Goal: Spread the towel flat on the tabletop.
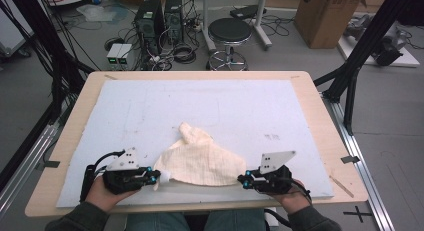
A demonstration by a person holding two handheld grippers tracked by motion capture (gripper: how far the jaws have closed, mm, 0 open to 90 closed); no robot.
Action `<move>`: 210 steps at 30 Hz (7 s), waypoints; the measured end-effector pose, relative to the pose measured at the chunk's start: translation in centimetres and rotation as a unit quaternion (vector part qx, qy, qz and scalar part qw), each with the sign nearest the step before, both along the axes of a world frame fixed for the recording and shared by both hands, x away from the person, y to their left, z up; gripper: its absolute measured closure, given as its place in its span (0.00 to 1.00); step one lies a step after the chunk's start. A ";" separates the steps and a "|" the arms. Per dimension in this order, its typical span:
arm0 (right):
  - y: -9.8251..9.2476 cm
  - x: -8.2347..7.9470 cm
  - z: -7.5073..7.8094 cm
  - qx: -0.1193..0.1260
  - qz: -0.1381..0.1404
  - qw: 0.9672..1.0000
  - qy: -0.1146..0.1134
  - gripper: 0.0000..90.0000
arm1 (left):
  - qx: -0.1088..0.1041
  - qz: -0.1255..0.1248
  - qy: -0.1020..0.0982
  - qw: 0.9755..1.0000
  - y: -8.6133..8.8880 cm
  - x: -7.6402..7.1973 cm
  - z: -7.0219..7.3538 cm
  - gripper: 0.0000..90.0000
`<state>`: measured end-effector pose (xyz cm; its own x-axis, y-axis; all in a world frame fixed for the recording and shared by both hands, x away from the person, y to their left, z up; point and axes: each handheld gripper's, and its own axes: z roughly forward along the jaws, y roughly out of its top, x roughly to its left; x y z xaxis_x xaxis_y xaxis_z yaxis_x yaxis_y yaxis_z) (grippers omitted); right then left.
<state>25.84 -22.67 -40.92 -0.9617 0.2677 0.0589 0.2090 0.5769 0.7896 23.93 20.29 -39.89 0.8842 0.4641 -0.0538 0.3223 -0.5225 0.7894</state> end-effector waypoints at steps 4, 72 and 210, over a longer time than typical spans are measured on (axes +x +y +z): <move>1.0 -1.0 -0.7 -0.019 0.027 0.999 0.008 0.94 | -0.003 -0.012 0.010 1.000 0.5 -1.0 -0.5 0.95; 5.5 7.1 -1.4 0.029 0.011 0.993 0.114 0.63 | 0.039 0.095 0.037 0.994 -3.9 9.2 -2.7 0.63; 0.4 3.7 -3.0 -0.065 0.020 0.998 0.012 0.92 | 0.019 0.036 0.000 0.999 -1.0 1.5 -4.5 0.79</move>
